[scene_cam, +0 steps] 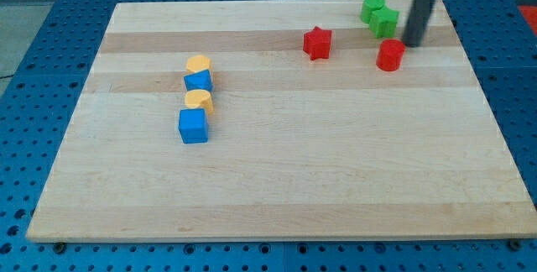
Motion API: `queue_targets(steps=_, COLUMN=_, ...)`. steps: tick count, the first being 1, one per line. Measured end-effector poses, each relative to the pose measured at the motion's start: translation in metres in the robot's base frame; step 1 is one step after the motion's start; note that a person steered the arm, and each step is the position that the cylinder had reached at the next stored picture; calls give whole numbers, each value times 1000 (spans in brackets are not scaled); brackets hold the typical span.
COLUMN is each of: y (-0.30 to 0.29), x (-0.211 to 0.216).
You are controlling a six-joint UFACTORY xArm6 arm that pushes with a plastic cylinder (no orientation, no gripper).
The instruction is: Push the red blocks slightly to the left
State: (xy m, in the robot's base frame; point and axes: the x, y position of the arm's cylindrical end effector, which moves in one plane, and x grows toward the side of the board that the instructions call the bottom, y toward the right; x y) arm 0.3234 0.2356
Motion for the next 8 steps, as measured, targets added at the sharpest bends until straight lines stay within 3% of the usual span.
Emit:
queue_targets(steps=1, y=17, x=47)
queue_targets(steps=2, y=-18, x=55)
queue_targets(steps=4, y=-68, x=12)
queue_targets(steps=6, y=-127, x=2)
queue_targets(steps=8, y=-141, x=-3)
